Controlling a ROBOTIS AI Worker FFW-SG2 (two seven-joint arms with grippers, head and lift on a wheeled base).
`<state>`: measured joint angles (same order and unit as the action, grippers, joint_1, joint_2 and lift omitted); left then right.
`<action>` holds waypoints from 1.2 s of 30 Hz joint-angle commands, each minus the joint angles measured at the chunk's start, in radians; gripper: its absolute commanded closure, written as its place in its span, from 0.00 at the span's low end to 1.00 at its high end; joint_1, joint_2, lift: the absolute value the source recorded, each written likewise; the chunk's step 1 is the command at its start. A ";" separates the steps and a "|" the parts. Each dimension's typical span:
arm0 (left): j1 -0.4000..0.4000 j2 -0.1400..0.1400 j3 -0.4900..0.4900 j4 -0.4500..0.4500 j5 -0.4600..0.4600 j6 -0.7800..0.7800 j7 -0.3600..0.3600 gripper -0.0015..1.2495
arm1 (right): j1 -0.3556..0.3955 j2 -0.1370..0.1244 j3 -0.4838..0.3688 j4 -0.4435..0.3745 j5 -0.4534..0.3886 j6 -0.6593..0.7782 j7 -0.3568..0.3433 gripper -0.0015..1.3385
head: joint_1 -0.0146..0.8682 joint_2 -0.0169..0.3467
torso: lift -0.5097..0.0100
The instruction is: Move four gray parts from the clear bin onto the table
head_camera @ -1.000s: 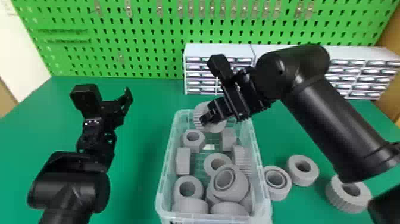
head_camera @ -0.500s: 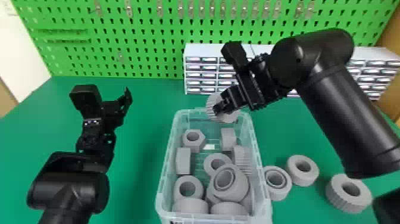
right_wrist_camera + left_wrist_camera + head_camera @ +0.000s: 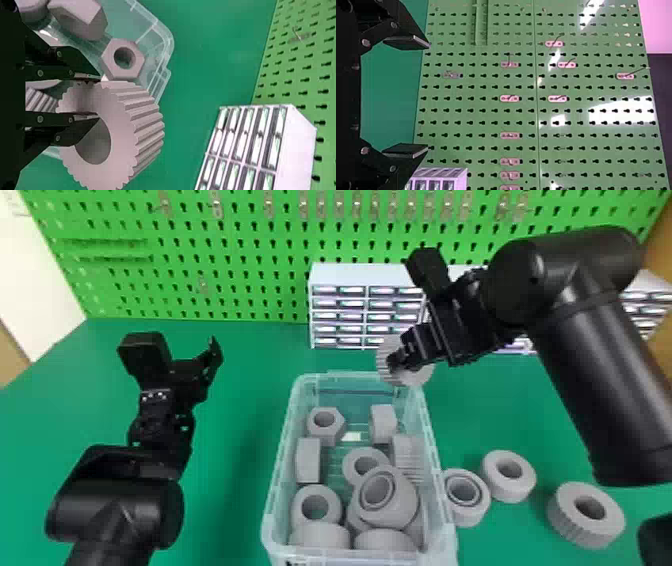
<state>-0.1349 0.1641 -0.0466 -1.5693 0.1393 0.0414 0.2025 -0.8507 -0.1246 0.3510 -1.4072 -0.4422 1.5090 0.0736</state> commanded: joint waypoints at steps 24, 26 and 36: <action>0.000 -0.002 -0.001 0.000 0.000 0.000 0.002 0.28 | 0.053 -0.020 -0.198 -0.004 0.165 0.037 0.000 0.79 | 0.80 0.24 | 0.88; 0.000 -0.002 -0.001 0.000 0.000 0.000 0.000 0.28 | 0.058 -0.020 -0.210 -0.003 0.180 0.036 0.000 0.79 | 0.80 0.24 | 0.88; -0.003 -0.002 -0.004 0.000 0.000 0.000 0.002 0.28 | 0.082 -0.024 -0.279 0.019 0.229 0.034 0.000 0.79 | 0.80 0.24 | 0.88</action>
<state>-0.1372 0.1626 -0.0500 -1.5693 0.1396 0.0414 0.2027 -0.7771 -0.1469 0.0983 -1.3942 -0.2331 1.5431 0.0736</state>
